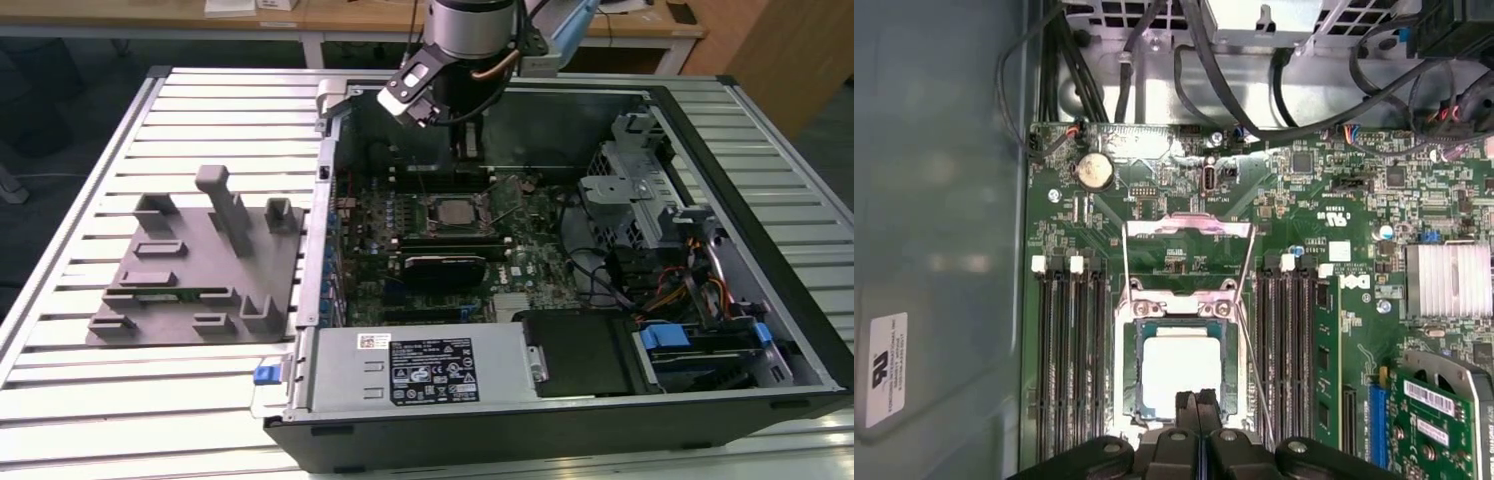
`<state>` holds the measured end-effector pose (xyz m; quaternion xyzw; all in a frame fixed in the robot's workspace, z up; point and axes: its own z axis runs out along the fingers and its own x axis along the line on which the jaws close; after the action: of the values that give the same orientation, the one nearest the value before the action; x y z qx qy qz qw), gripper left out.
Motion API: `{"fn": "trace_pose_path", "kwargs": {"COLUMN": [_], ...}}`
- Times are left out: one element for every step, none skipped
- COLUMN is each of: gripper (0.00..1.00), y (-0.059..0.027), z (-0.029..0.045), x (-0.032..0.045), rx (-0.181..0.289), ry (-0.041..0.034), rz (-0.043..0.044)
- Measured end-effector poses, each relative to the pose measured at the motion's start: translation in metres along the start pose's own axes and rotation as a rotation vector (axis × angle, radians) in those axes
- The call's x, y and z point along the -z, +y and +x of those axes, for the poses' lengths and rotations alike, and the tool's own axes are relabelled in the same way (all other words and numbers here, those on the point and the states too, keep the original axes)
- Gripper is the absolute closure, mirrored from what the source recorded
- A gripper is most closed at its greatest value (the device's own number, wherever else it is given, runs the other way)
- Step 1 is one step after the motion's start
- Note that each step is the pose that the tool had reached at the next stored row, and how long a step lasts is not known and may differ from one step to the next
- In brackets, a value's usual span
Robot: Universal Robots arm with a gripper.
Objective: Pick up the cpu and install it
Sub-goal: 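Close the cpu cover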
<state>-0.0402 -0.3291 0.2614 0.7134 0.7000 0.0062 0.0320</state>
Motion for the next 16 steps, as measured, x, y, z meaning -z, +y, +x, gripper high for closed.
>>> {"fn": "trace_pose_path", "kwargs": {"gripper": [0.89, 0.89, 0.89, 0.89, 0.89, 0.89, 0.89, 0.89, 0.89, 0.89, 0.89, 0.89, 0.89, 0.89, 0.89, 0.89], "y": [0.0000, 0.0000, 0.0000, 0.0001, 0.0009, 0.0027, 0.0049, 0.0075, 0.0108, 0.0134, 0.0165, 0.0204, 0.0245, 0.0286, 0.0328, 0.0376], "z": [0.0000, 0.0000, 0.0000, 0.0000, 0.0000, 0.0001, 0.0001, 0.0002, 0.0003, 0.0003, 0.0004, 0.0005, 0.0006, 0.0007, 0.0008, 0.0009], "x": [0.0001, 0.0004, 0.0006, 0.0006, 0.0006, 0.0005, 0.0003, 0.0002, 0.0000, -0.0001, -0.0003, -0.0005, -0.0008, -0.0010, -0.0013, -0.0015], "rx": [0.000, 0.000, 0.000, 0.000, 0.000, 0.000, 0.000, 0.000, 0.000, 0.000, 0.000, 0.000, 0.000, 0.000, 0.000, 0.000], "ry": [0.0000, -0.0002, -0.0003, -0.0002, -0.0003, -0.0004, -0.0003, -0.0003, -0.0003, -0.0004, -0.0004, -0.0003, -0.0003, -0.0003, -0.0002, -0.0002], "rz": [0.0000, 0.0001, 0.0001, 0.0002, 0.0002, 0.0002, 0.0001, 0.0001, 0.0001, 0.0001, 0.0001, 0.0002, 0.0001, 0.0001, 0.0001, 0.0002]}}
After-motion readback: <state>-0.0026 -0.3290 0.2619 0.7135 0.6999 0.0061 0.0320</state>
